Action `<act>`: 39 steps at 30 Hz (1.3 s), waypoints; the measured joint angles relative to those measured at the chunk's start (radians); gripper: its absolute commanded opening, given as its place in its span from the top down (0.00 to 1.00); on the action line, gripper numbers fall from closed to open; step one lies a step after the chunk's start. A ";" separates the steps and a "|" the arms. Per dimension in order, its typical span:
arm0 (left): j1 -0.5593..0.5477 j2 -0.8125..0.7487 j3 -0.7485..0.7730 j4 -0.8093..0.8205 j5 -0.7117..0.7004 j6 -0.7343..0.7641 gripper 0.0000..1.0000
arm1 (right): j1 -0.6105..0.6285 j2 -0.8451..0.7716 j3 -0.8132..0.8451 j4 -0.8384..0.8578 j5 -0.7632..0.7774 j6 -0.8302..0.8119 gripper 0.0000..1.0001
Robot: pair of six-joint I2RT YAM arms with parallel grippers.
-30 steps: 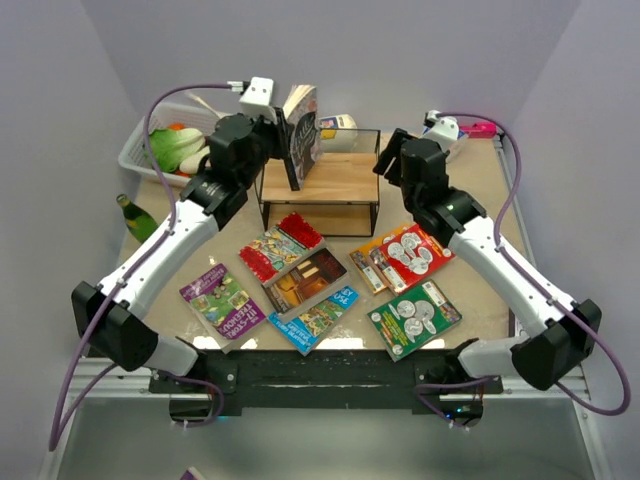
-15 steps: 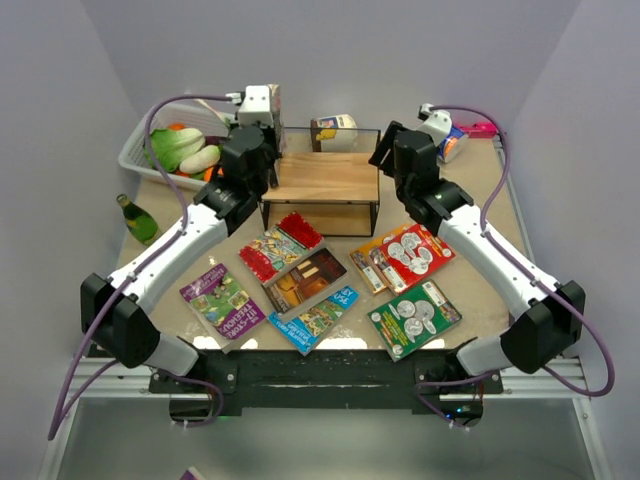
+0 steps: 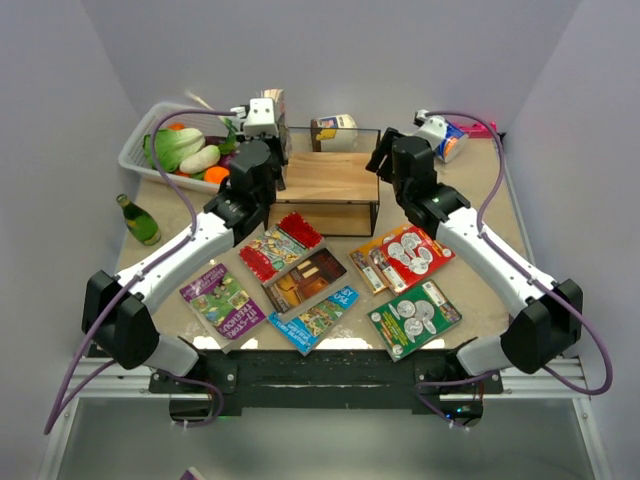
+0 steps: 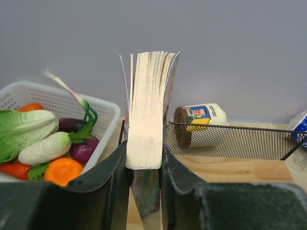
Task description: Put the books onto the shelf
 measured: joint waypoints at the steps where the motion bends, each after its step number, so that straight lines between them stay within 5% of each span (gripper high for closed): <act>1: 0.000 0.000 0.000 0.000 0.000 0.000 0.97 | 0.000 0.000 -0.003 0.001 -0.004 0.000 0.32; 5: 0.000 -0.003 0.000 -0.004 0.000 0.000 0.94 | 0.000 -0.005 -0.014 0.005 -0.010 0.000 0.32; 9: 0.001 -0.012 0.000 -0.019 0.000 0.003 0.68 | 0.000 -0.014 -0.018 0.010 -0.010 0.000 0.32; 15: 0.001 -0.027 0.000 -0.040 0.000 0.010 0.49 | 0.000 -0.028 -0.025 0.022 -0.011 0.000 0.32; 34: 0.001 -0.165 0.012 -0.163 -0.037 -0.002 0.33 | 0.000 -0.173 -0.029 -0.019 -0.047 0.012 0.31; 36: 0.000 -0.215 0.012 -0.193 -0.042 -0.023 0.16 | 0.001 -0.213 -0.054 -0.029 -0.069 0.022 0.31; 39: 0.000 -0.321 0.009 -0.234 -0.047 -0.061 0.14 | 0.002 -0.304 -0.119 -0.065 -0.097 0.035 0.31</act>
